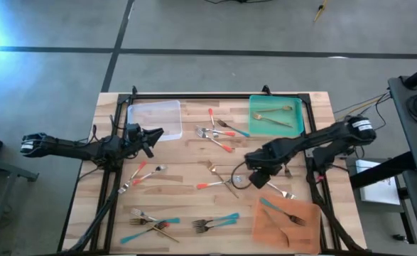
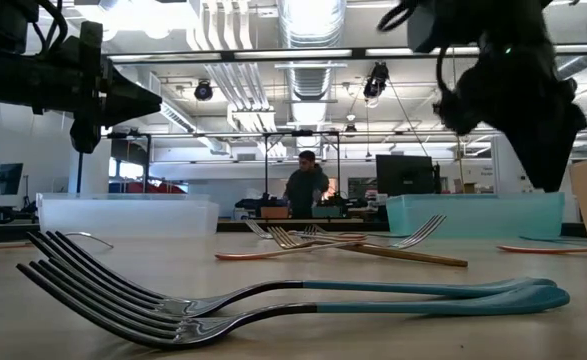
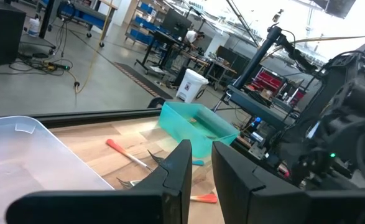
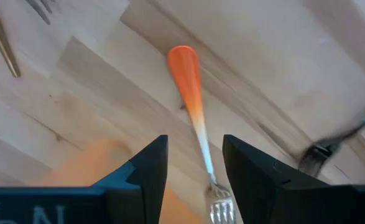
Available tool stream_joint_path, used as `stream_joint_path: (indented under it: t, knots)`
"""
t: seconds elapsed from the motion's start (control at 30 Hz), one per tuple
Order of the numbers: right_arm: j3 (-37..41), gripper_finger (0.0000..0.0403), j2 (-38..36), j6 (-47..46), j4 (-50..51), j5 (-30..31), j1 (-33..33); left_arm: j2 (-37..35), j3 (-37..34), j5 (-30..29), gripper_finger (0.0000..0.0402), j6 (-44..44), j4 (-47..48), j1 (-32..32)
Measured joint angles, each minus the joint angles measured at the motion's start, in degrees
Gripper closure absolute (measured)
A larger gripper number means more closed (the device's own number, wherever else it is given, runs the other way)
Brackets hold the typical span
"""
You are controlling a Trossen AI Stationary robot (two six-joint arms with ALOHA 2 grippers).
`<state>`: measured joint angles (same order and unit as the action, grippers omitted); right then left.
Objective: Sort silverware by color (type)
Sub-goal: Put the orange fork into the white bin
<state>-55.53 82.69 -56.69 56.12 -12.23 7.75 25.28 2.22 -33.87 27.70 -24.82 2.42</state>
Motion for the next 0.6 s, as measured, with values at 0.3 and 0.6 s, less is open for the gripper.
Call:
stream_joint_path:
  t: [0.3, 0.6]
  knots:
    - [0.0, 0.0257, 7.67, 4.88, -3.58, -2.97, -2.2, 0.0, 0.0, -0.02, 0.0355, 0.0, 0.0, 0.0]
    - [-0.42, 0.0269, 12.83, 7.24, -5.07, -2.55, -2.76, 0.0, 0.0, 0.0, 0.0355, -0.02, 0.0, -0.02]
